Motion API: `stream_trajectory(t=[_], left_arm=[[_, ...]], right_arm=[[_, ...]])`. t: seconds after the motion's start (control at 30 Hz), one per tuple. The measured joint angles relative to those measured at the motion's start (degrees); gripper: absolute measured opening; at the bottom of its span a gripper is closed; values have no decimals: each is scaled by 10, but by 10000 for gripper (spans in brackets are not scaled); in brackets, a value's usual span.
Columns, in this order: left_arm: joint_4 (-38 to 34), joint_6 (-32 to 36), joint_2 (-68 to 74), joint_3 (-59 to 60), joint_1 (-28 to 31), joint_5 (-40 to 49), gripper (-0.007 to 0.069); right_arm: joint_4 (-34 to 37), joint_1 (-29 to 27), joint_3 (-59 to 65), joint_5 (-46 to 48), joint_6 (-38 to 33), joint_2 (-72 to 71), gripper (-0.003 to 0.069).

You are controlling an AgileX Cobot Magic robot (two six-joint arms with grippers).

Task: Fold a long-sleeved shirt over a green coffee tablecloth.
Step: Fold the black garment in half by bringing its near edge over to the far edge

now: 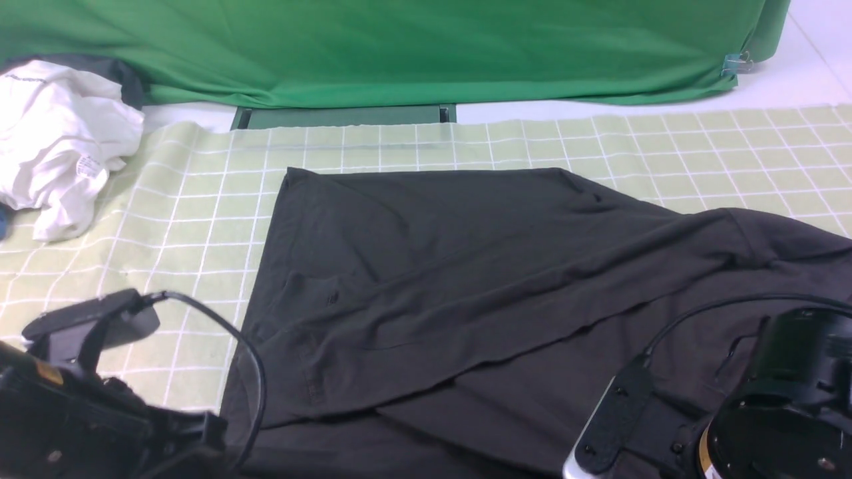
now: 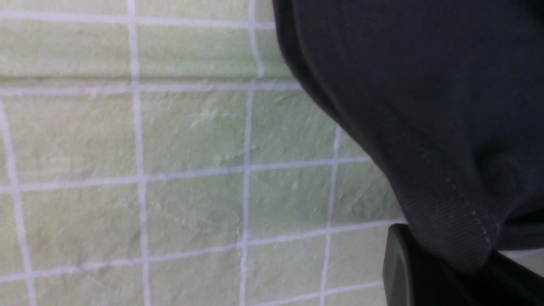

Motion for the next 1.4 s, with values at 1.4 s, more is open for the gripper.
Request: stream_trajectory(t=[1.4], left_arm=[[7,-17,465,-403,10,-288,24]], right_arm=[[-57,-296,-593,-23,-137,391,45]])
